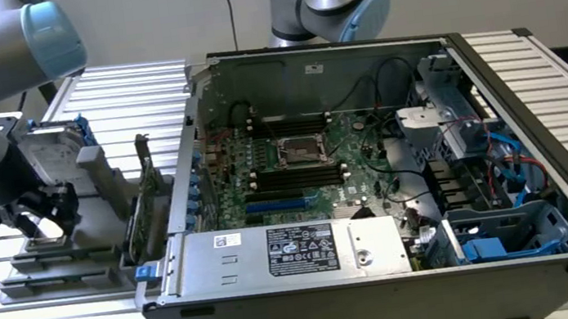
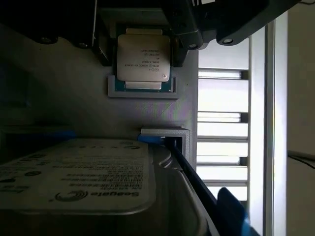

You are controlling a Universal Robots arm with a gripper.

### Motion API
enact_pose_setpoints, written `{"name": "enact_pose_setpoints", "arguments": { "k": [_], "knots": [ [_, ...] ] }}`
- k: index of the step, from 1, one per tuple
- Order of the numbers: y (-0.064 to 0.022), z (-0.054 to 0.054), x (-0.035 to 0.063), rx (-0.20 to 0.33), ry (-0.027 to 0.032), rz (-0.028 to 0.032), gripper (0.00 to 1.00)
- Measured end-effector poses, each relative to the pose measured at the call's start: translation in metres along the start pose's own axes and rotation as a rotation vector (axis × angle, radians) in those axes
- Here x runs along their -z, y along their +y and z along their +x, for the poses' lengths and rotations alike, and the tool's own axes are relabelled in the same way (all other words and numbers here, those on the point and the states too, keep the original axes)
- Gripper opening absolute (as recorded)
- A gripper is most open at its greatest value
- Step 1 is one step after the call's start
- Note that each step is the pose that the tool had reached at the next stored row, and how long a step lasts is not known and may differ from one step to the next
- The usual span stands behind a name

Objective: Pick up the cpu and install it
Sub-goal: 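Pick up the cpu and move it towards the insertion slot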

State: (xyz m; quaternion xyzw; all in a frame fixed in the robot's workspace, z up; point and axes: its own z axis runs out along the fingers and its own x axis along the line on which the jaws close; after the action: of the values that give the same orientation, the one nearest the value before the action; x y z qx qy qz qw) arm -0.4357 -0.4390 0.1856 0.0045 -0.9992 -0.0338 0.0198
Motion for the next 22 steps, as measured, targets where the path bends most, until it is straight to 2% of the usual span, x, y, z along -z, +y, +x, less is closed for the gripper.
{"name": "enact_pose_setpoints", "arguments": {
  "k": [2,3,8,10,12,22],
  "knots": [
    [0.0001,-0.0013,0.0000,0.000,0.0034,0.0027,0.61],
    [0.0003,-0.0020,0.0000,-0.001,0.0046,0.0063,0.61],
    [0.0027,-0.0035,-0.0001,-0.002,0.0107,0.0308,0.61],
    [0.0044,-0.0037,-0.0001,-0.002,0.0112,0.0375,0.61],
    [0.0055,-0.0037,-0.0002,-0.002,0.0113,0.0396,0.61],
    [0.0077,-0.0036,-0.0005,-0.002,0.0112,0.0404,0.61]
  ]
}}
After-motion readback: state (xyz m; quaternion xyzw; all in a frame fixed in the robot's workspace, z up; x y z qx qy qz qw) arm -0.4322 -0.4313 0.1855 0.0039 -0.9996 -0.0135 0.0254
